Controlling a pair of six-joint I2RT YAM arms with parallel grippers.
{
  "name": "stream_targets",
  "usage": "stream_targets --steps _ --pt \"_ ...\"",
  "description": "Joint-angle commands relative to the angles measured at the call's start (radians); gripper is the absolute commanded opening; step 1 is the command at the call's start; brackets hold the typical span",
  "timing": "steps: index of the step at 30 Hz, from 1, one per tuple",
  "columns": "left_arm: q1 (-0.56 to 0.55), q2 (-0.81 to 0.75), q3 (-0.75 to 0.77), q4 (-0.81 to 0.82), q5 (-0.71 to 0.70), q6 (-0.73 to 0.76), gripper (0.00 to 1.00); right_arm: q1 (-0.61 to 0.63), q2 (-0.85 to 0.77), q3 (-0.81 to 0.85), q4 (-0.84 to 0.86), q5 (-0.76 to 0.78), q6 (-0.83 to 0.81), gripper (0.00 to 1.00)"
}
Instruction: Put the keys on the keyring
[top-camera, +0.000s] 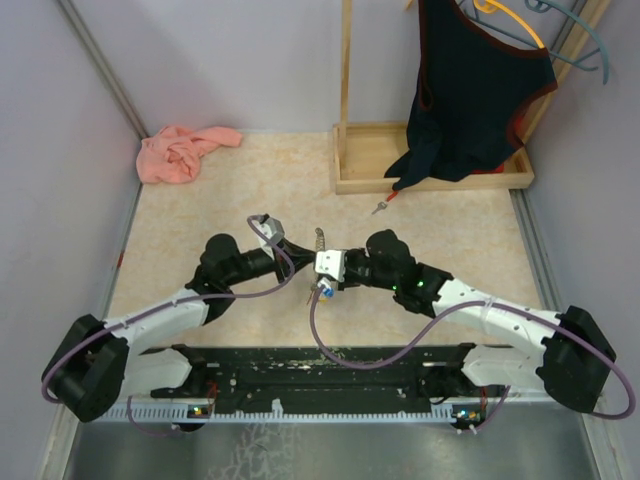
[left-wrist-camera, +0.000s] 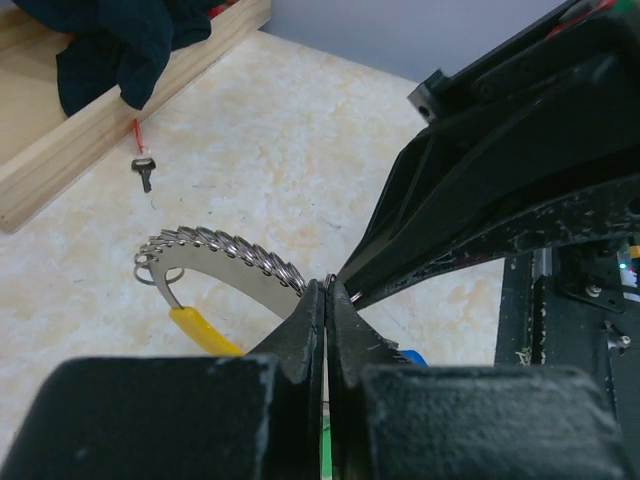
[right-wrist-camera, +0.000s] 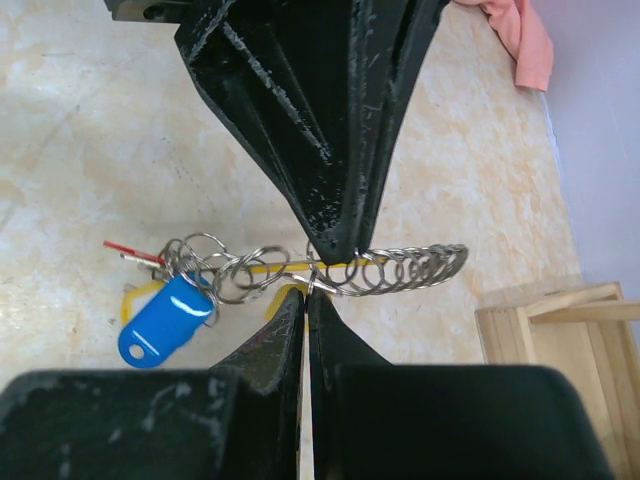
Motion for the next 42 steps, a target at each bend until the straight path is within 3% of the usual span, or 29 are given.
stream_targets --steps 1,14,18,22,26,35,42 --pt "0.005 -0.057 0.046 0.152 0.015 -0.072 0.00 0.009 -0.017 0.027 -0.059 -0.089 0.051 0.00" --pt "0.005 -0.093 0.015 0.193 0.019 -0.103 0.00 0.008 -0.034 0.054 -0.039 -0.129 0.057 0.00" --pt "0.005 -0.141 -0.014 0.128 -0.024 -0.052 0.00 0.009 -0.043 0.055 -0.051 -0.095 0.051 0.00" --pt "0.004 -0.195 -0.037 0.030 -0.057 0.001 0.27 0.008 -0.044 0.072 -0.076 -0.084 0.040 0.00" --pt "0.005 -0.235 -0.049 -0.042 -0.067 0.041 0.37 0.009 -0.032 0.100 -0.103 -0.087 0.015 0.00" --pt "0.005 -0.256 0.009 -0.280 0.007 0.190 0.45 0.008 -0.010 0.173 -0.203 -0.088 -0.059 0.00" --pt "0.002 -0.209 0.050 -0.362 0.102 0.299 0.50 0.008 -0.010 0.206 -0.256 -0.092 -0.089 0.00"
